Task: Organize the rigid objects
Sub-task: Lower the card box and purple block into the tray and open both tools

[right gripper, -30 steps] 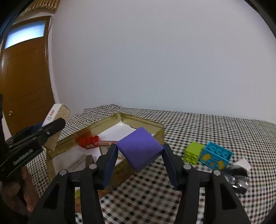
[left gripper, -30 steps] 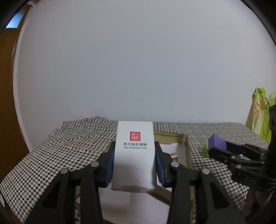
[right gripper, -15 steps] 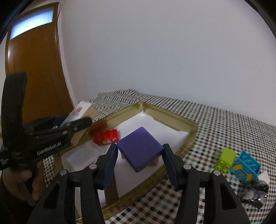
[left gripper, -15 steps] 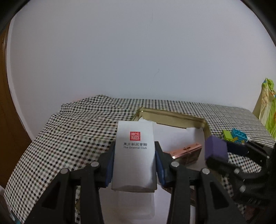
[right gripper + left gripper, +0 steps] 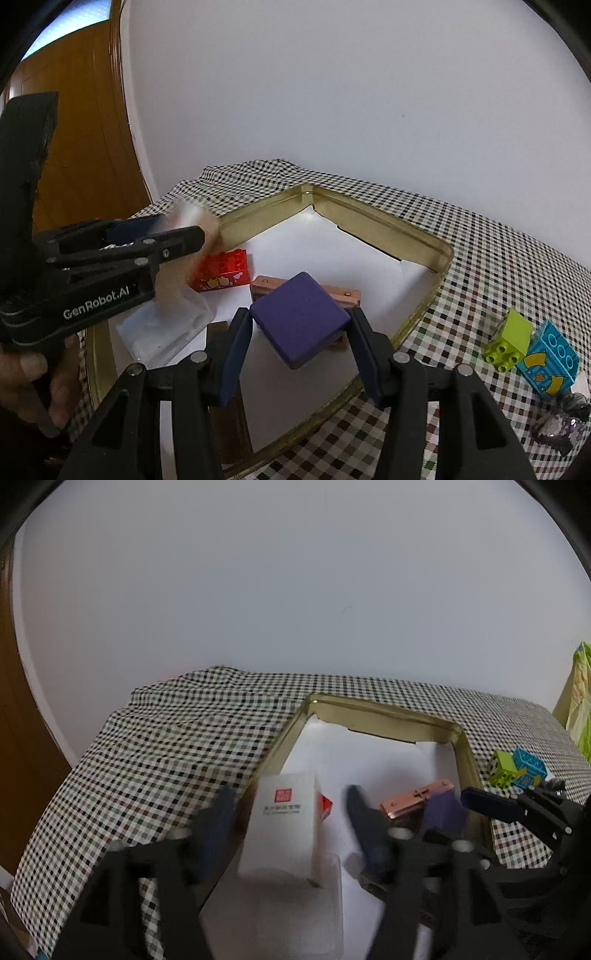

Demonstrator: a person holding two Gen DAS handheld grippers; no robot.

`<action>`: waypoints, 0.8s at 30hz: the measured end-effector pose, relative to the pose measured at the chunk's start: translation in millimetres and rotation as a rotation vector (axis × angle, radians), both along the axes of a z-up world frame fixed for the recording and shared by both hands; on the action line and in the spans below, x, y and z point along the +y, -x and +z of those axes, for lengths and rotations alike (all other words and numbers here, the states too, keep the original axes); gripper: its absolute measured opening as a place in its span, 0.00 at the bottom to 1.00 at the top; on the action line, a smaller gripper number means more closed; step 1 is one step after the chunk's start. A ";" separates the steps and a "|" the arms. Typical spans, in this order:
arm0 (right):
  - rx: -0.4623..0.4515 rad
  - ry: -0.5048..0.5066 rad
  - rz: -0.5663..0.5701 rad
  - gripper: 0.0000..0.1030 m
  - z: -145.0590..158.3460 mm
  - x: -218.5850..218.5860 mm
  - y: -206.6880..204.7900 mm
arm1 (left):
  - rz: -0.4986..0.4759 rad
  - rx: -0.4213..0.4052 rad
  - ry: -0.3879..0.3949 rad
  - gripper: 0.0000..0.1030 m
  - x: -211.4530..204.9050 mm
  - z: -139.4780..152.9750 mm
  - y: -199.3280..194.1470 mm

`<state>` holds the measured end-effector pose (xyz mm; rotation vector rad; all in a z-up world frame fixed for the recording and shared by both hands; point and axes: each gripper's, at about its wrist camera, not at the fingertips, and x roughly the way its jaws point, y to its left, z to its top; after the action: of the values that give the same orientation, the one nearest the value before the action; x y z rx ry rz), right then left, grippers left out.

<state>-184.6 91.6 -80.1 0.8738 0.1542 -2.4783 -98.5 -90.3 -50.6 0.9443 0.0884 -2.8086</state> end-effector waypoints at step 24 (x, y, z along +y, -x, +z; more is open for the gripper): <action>0.052 0.120 -0.283 0.66 6.4 147.7 -51.4 | -0.138 0.073 -0.058 1.00 101.7 15.5 -9.5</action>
<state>-133.1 239.3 -73.8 0.8294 -0.1073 -2.7397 -89.0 11.4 -35.1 0.8920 0.1191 -2.9832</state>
